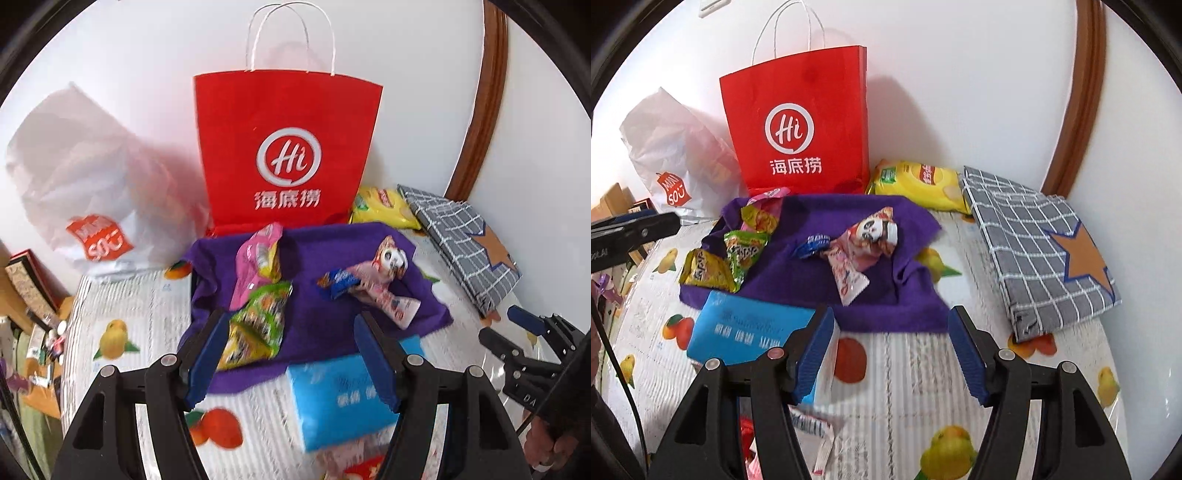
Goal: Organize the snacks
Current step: 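Move both tools back to the snack pile beside the blue tissue pack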
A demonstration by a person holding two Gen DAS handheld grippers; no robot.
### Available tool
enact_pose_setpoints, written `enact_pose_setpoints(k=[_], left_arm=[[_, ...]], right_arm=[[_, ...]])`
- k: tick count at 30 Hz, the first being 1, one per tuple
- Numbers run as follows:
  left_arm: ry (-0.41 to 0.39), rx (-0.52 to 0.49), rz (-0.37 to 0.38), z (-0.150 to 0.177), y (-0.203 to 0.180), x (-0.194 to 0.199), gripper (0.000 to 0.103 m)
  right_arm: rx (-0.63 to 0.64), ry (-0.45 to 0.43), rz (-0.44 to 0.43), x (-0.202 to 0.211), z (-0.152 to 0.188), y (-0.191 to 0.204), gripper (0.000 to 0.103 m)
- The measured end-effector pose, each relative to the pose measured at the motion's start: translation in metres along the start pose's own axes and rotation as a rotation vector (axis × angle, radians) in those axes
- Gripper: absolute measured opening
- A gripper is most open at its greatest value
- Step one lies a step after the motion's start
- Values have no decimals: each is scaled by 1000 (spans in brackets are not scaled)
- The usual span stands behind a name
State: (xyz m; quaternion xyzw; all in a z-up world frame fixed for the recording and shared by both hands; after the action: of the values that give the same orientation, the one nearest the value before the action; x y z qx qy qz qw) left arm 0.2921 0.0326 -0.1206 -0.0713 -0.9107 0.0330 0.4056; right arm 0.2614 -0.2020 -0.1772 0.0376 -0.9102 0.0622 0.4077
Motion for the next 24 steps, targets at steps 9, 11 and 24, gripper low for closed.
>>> enact_pose_setpoints(k=[9,11,24], left_arm=[[58,75,-52,58,37,13,68],[78,88,-61,70,43,13,68],[139,102,-79,120,54,16,68]], right_arm=[[-7,42,-73,0,39,29,64],[1,54,-82,-2,48,37,64],[-40,197,-207,-38,101,75,71]])
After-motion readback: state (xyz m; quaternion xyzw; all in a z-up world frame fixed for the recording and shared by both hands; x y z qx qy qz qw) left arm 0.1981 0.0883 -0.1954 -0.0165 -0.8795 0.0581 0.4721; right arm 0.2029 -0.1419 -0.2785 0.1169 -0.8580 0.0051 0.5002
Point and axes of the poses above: each gripper's, at about its wrist camera, not at the fingertips, and x roughly against the way its jaws point, y to its left, z to its underside, the point moved 8 cm from there along -x, roughly the way its jaws point, and after that the axes turned 4 degrees about x, right-handed, at the moved point
